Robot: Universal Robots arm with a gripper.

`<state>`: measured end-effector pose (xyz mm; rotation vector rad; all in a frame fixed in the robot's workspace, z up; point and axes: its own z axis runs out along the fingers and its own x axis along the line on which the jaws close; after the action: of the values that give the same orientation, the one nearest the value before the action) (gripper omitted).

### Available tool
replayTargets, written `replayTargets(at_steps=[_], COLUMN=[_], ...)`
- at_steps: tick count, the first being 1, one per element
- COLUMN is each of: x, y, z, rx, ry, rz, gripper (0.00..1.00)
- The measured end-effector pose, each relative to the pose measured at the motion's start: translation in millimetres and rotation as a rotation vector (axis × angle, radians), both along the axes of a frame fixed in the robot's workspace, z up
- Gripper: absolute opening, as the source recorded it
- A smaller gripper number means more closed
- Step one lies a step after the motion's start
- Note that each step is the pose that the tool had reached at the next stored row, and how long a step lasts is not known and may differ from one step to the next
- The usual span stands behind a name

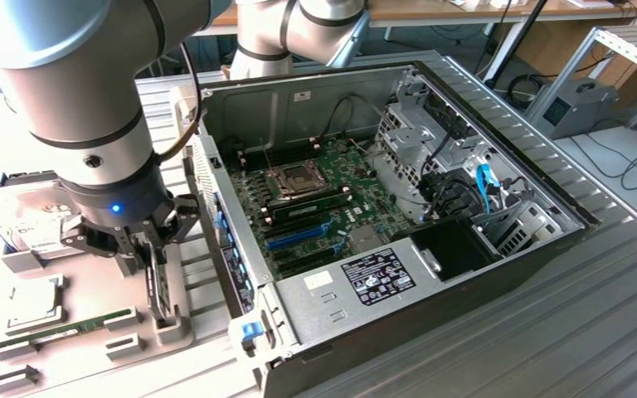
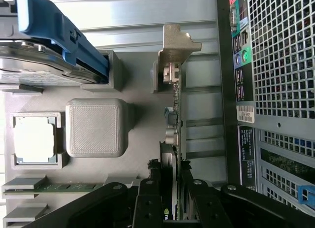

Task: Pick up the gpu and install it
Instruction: 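Pick up the gpu and move the gpu toward the slot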

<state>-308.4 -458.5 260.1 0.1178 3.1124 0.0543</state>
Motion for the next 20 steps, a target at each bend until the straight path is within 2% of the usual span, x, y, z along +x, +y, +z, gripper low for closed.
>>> replayTargets(at_steps=[20], x=[0.0], y=[0.5], z=[4.7], rx=[0.0], ry=[0.0], rz=[0.0], gripper=[0.26])
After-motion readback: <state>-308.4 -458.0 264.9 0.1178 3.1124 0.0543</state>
